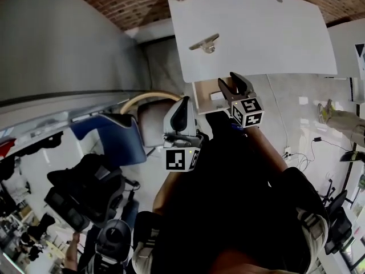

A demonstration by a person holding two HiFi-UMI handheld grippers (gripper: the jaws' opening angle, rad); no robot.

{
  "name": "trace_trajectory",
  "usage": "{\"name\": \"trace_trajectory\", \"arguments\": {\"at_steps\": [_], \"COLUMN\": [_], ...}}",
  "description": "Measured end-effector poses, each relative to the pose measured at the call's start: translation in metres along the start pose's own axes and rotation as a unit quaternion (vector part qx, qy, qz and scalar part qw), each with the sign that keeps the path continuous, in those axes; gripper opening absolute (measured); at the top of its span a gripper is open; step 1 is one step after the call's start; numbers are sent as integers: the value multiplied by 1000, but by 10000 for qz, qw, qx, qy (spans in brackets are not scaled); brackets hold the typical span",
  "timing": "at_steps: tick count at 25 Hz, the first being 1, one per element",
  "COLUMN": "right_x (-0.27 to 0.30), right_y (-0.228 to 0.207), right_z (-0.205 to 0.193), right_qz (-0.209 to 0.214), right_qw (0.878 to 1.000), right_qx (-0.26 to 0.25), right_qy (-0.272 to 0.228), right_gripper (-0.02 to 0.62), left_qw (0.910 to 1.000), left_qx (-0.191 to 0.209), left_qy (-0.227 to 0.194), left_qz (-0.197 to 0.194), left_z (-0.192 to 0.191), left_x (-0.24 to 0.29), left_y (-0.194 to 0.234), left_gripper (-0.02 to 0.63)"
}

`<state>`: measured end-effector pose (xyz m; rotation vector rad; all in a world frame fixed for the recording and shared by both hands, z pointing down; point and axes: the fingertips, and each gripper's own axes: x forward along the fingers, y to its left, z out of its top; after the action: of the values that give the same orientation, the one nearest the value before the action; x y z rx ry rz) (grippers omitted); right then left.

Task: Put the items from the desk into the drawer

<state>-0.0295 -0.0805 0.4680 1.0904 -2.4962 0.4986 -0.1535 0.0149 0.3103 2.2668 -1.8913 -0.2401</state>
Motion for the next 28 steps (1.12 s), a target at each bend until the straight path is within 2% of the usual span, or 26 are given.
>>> {"name": "trace_trajectory", "arguments": {"at_steps": [8, 16, 23, 28], "right_x": [68, 141, 191, 220], "right_y": [-35, -64, -86, -96], "right_z": [-6, -35, -61, -75], "right_qz": [55, 69, 14, 8], "right_qw": [9989, 9946, 9874, 9843], "right_qx": [-79, -39, -31, 106], "right_qy": [464, 1039, 1583, 1764], "right_gripper": [229, 256, 331, 342], "left_qw": [9995, 9977, 9966, 9950], "left_qx": [-59, -184, -340, -288], "left_qy": [216, 450, 498, 696], "left_qz": [233, 473, 558, 655], "left_z": [-8, -24, -33, -43], "left_x": [46, 78, 103, 111], "left_y": [19, 36, 43, 47], "left_gripper": [12, 12, 12, 13]}}
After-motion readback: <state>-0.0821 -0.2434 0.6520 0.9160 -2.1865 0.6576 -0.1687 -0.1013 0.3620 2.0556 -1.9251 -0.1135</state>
